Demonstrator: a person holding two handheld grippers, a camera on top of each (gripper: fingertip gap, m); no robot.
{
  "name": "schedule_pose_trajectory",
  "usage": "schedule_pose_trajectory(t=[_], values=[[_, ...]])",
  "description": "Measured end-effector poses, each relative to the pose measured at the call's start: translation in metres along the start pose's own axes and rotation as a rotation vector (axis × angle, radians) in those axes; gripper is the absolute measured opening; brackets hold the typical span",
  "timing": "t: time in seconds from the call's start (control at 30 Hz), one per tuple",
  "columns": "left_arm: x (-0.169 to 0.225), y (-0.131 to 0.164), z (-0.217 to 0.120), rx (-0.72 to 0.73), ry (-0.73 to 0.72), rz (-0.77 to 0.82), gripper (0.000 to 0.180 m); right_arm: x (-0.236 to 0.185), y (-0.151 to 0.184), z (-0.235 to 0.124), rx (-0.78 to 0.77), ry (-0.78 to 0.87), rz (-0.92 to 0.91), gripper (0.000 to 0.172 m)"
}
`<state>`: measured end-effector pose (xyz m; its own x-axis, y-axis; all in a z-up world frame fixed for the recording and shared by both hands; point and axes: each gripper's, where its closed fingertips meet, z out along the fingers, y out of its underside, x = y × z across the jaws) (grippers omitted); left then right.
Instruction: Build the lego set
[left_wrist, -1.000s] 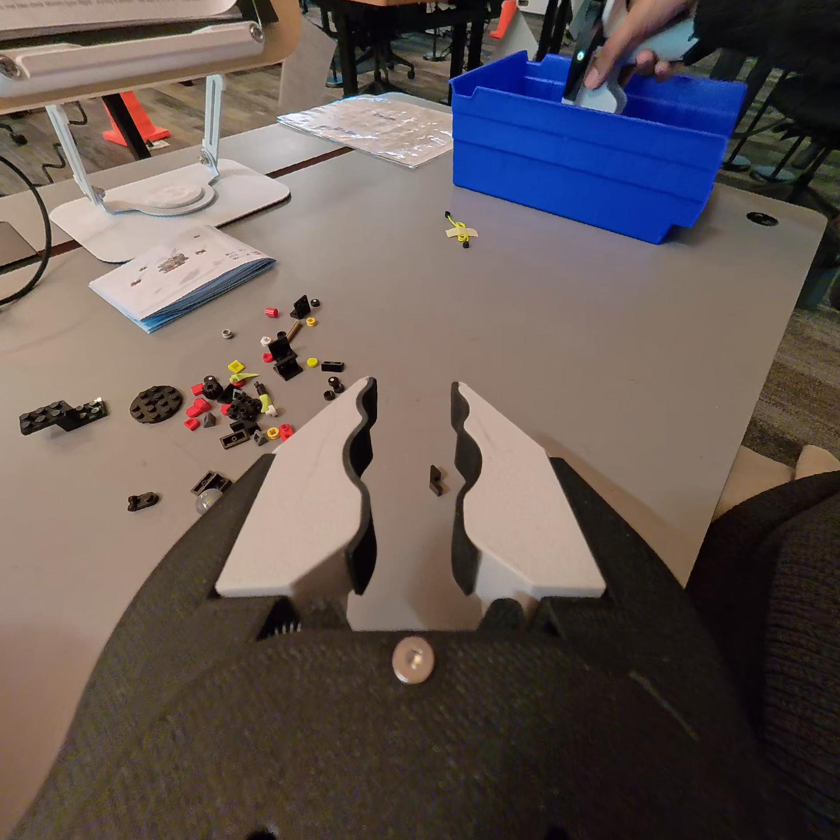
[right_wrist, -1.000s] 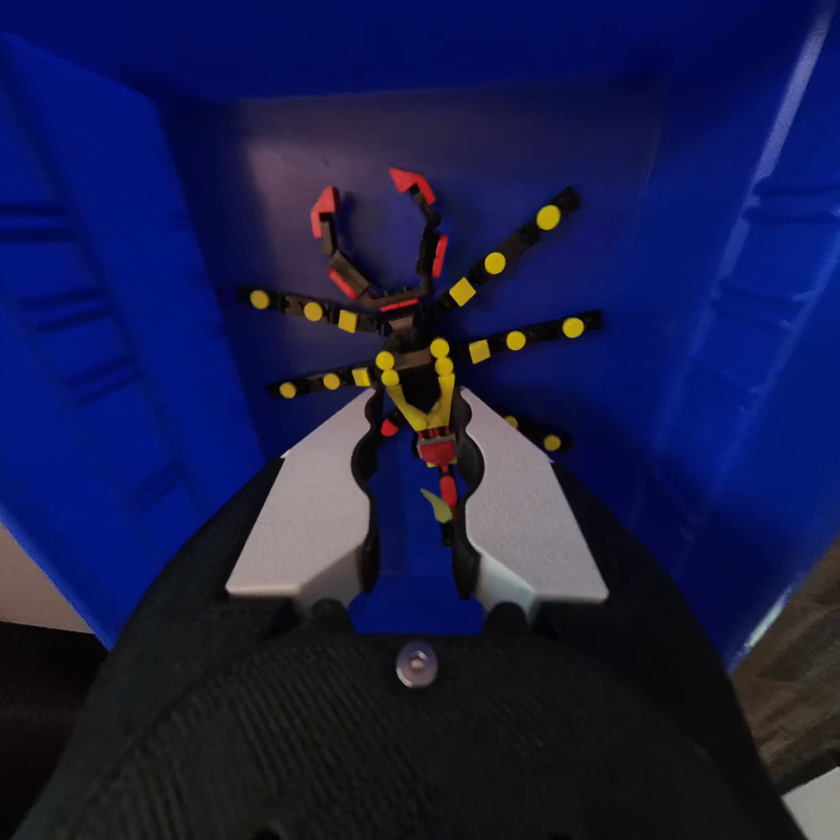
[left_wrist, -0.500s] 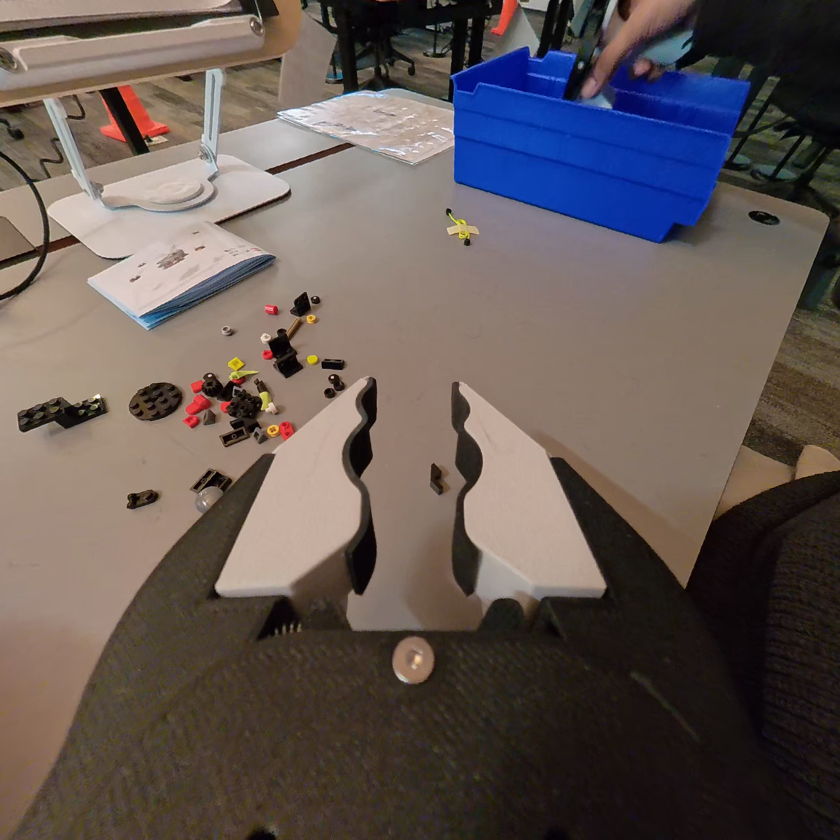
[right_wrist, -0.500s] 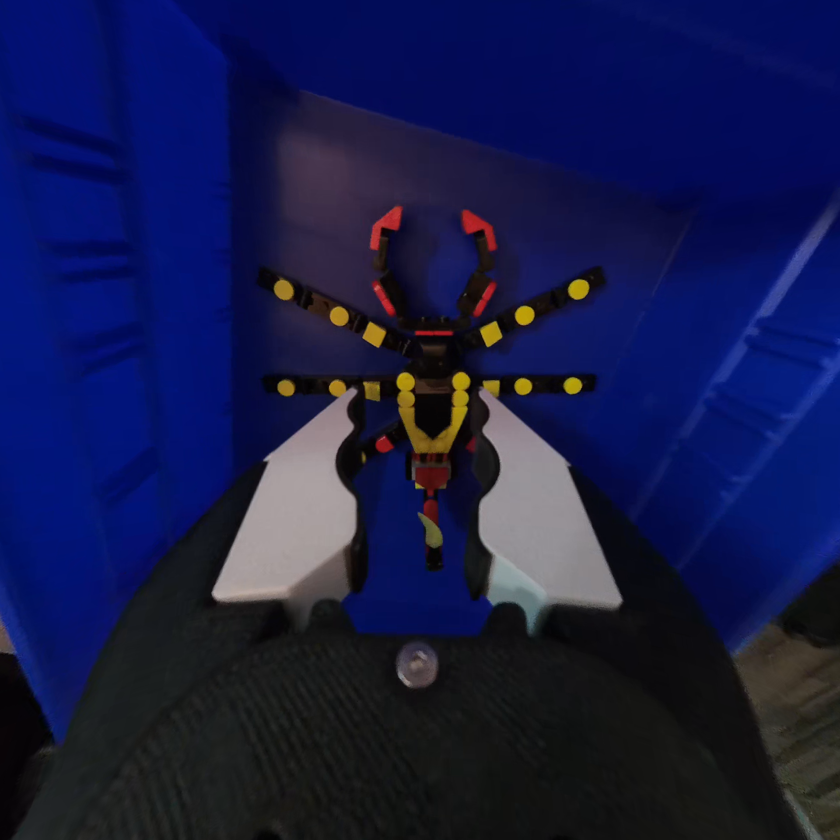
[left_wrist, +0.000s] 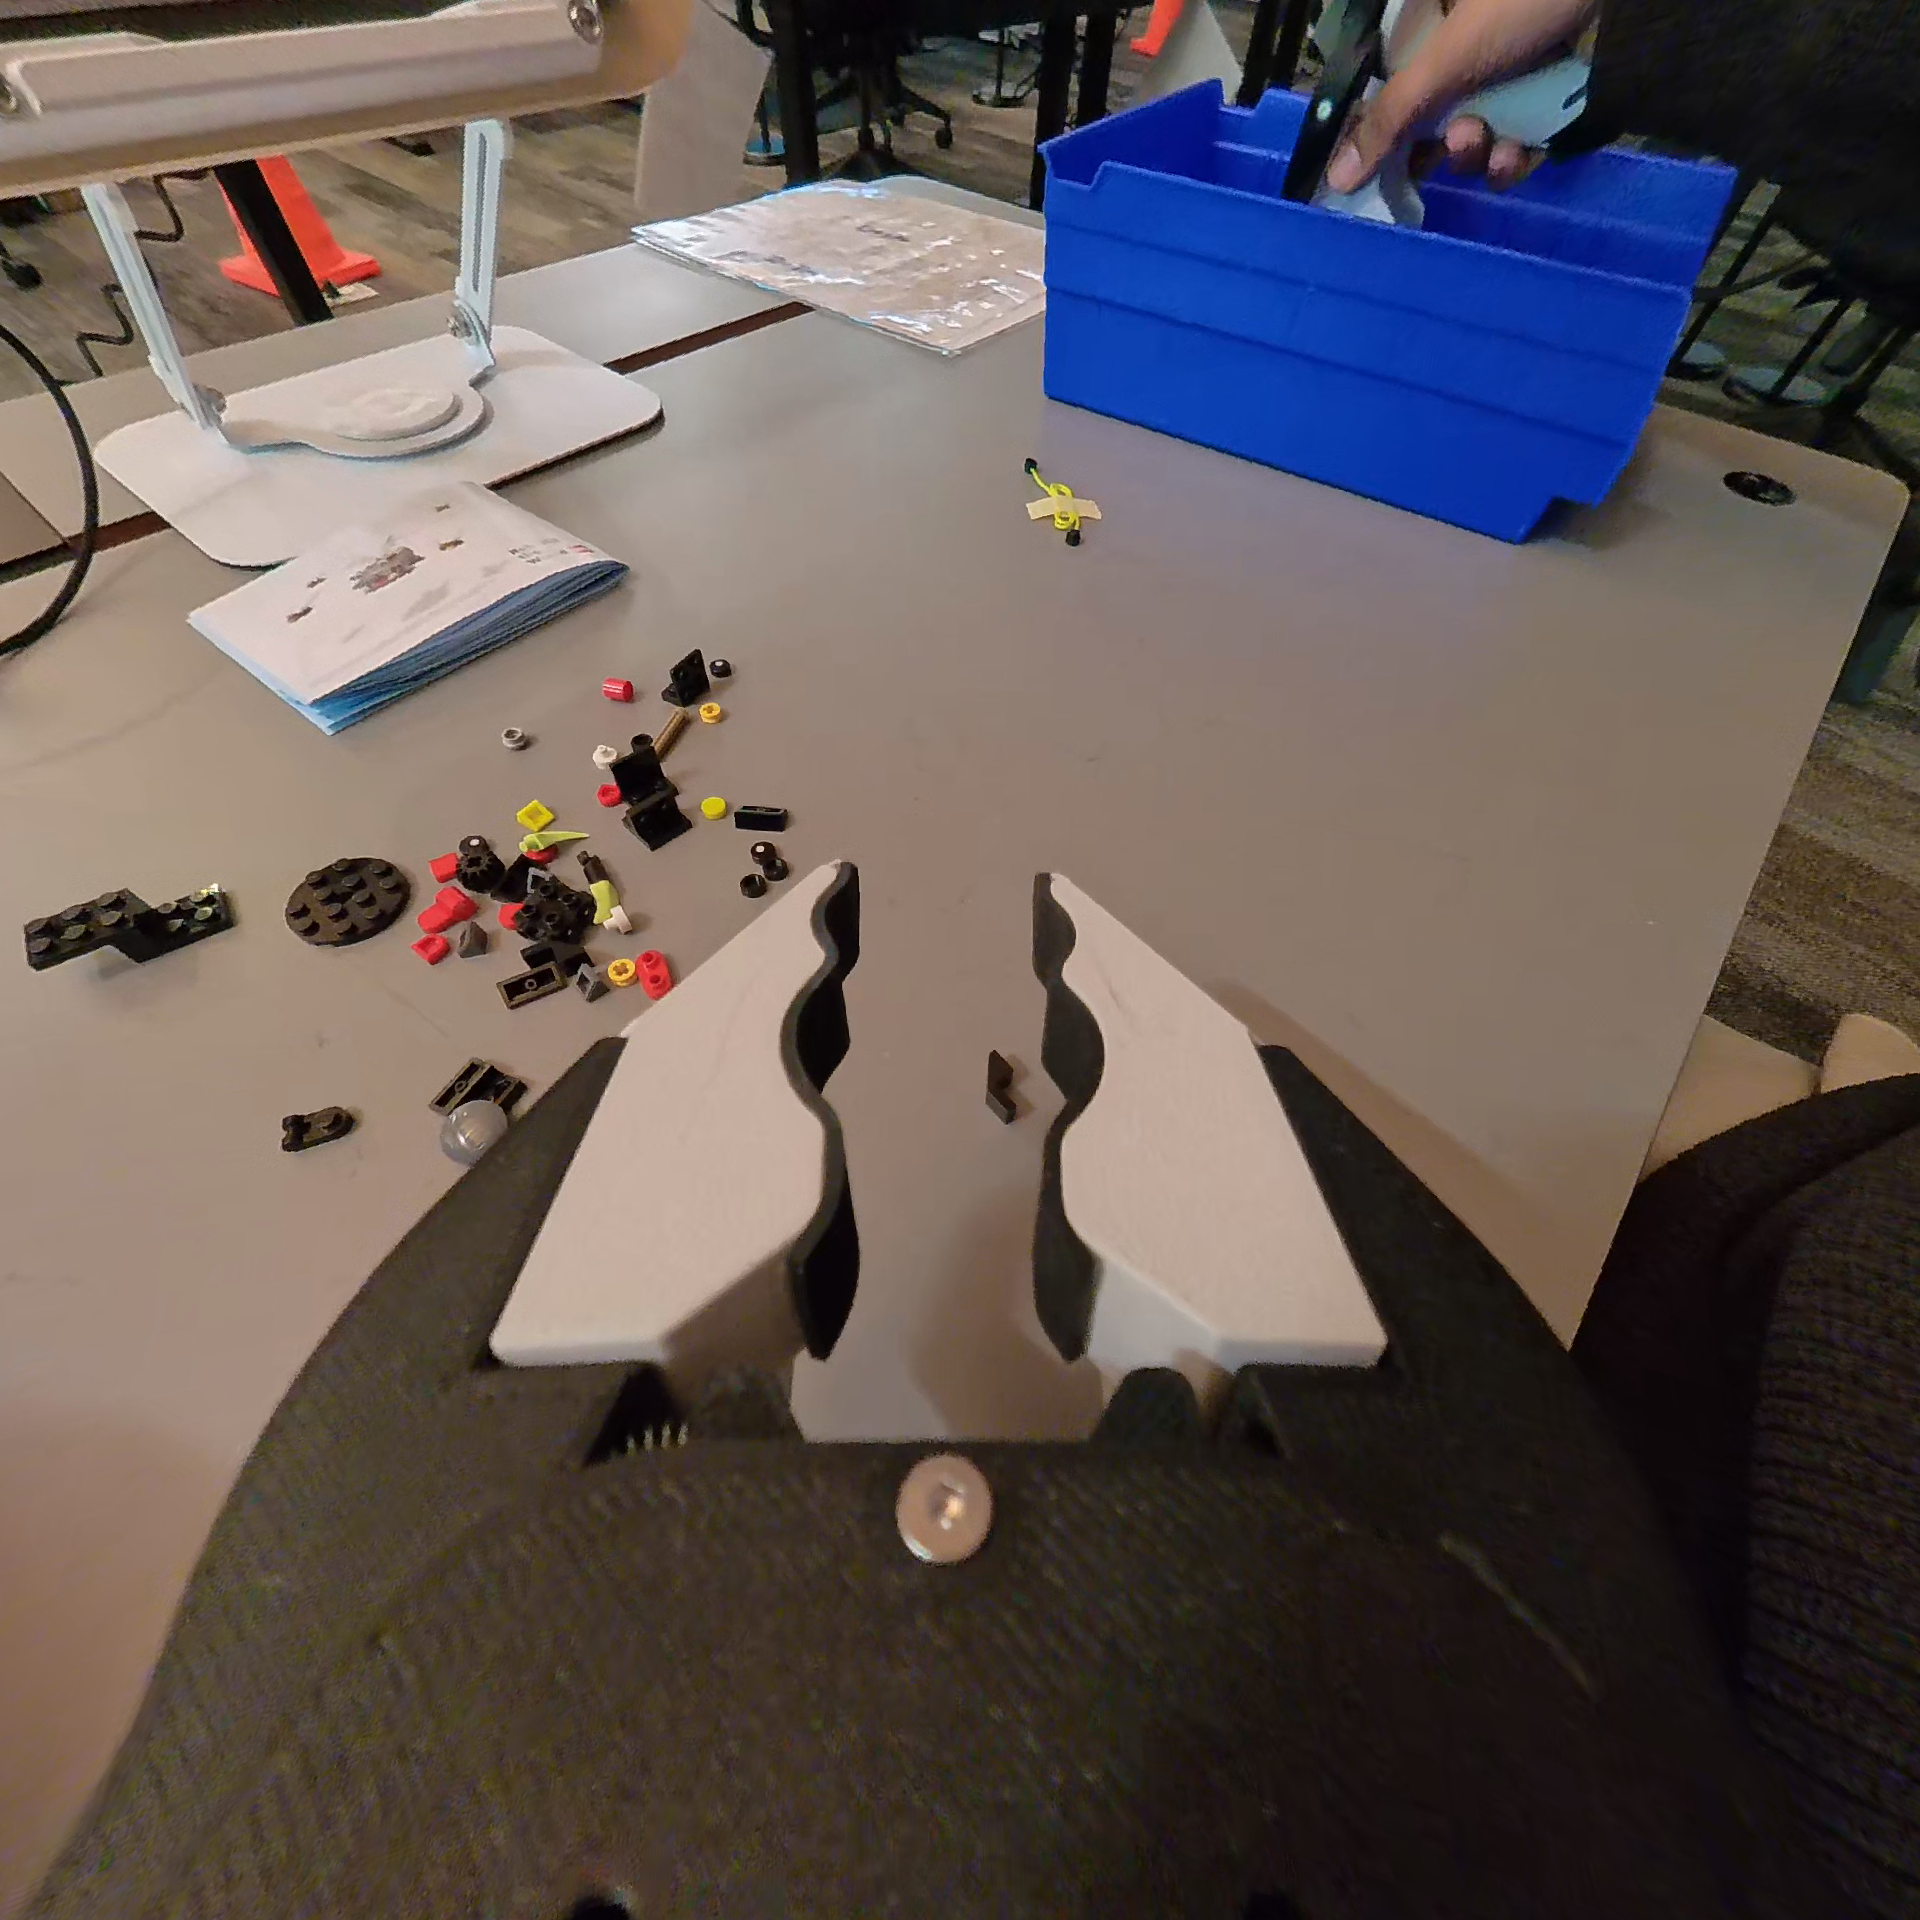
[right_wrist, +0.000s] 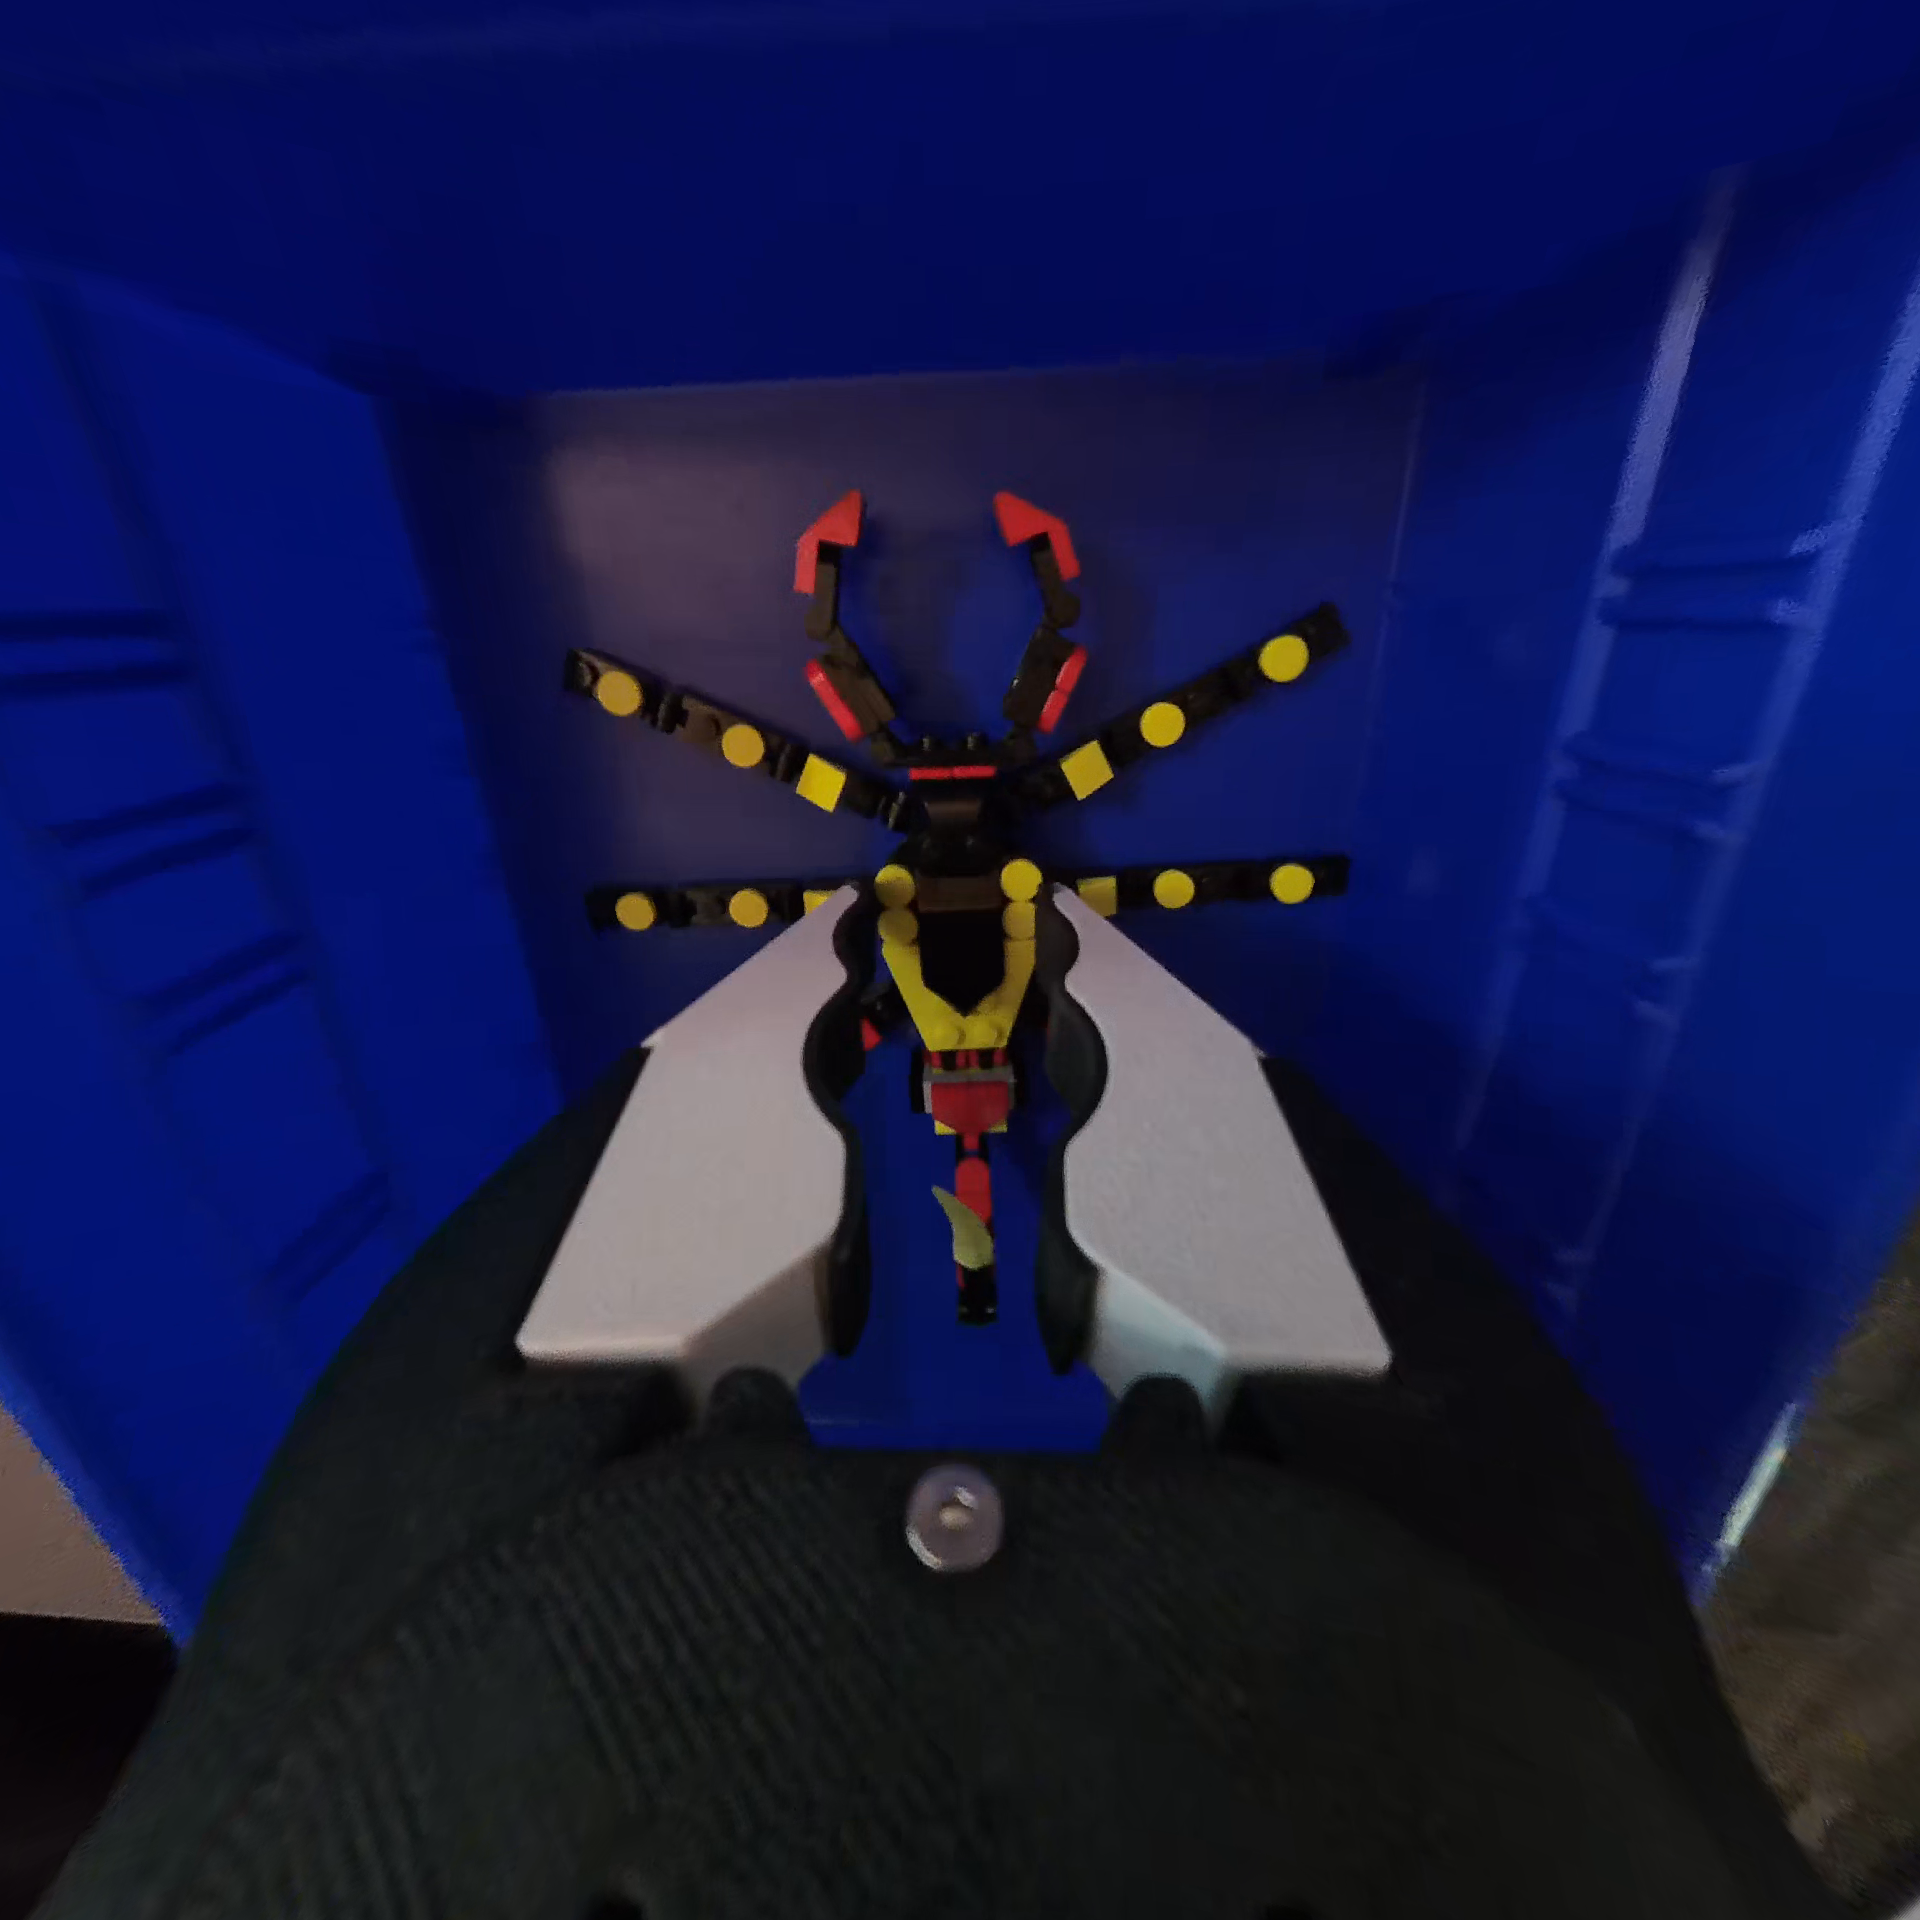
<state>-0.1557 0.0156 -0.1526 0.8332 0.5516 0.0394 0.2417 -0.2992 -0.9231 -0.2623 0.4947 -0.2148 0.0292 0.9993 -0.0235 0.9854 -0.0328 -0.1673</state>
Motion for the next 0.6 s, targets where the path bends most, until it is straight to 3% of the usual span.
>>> schedule_pose_trajectory(t=[0.43, 0.6], values=[[-0.0009, 0.0005, 0.0001, -0.002, 0.0, -0.004, 0.031, 0.0013, 0.0012, 0.0048, 0.013, 0.052, -0.181, 0.047], [-0.0014, 0.0008, 0.0001, -0.004, -0.003, -0.006, 0.031, -0.0008, -0.0003, 0.0053, 0.028, 0.02, -0.179, 0.032]])
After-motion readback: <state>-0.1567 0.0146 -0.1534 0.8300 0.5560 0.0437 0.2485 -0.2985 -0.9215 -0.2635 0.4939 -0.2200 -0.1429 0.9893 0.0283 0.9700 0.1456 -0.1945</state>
